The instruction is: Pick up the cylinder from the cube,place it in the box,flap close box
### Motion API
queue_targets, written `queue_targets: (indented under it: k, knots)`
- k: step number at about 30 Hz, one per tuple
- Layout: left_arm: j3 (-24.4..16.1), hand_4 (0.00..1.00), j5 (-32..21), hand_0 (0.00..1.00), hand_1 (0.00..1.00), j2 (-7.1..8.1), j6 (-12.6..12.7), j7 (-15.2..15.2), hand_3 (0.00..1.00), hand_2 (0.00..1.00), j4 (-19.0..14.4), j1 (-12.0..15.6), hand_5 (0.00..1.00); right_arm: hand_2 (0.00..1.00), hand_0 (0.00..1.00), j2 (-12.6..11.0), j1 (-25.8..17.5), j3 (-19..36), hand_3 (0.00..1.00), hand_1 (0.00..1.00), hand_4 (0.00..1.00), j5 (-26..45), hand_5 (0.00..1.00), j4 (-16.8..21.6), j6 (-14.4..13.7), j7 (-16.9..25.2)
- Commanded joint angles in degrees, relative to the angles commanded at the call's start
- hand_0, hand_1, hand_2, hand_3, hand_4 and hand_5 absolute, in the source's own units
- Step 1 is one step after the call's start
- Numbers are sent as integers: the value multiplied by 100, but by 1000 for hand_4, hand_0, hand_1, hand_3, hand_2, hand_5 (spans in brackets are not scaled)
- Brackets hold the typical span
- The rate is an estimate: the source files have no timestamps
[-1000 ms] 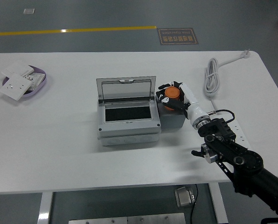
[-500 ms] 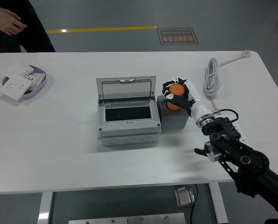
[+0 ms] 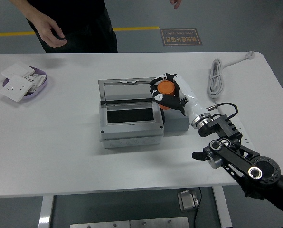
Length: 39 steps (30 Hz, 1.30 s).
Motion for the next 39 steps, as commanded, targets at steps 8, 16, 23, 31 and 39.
queue_targets:
  k: [8, 16, 23, 31, 39]
  knots:
    - [63, 735, -66, 568, 616, 19, 6, 0, 613, 588, 5, 8, 241, 317, 332, 375, 807, -828, 235, 304, 2, -1394, 2, 145, 280, -1092]
    - [61, 742, -50, 568, 616, 46, 7, 1, 613, 589, -13, -34, 258, 309, 319, 761, 1397, -1399, 243, 302, 2, -2868, 2, -176, 953, -2316]
    - [109, 743, -77, 568, 616, 68, 9, 5, 612, 589, -19, -48, 264, 332, 375, 1016, 1628, -1642, 262, 351, 2, -3827, 2, -723, 988, -2832]
    - [127, 744, -82, 568, 616, 77, 8, 5, 612, 588, -30, -71, 266, 335, 383, 1085, 1747, -1570, 266, 362, 2, -4077, 2, -1192, 1441, -2787]
    - [132, 743, -84, 568, 616, 74, 9, 6, 611, 587, -33, -72, 267, 616, 642, 1105, 1720, -1461, 658, 629, 527, -4294, 200, -1236, 2035, -2890]
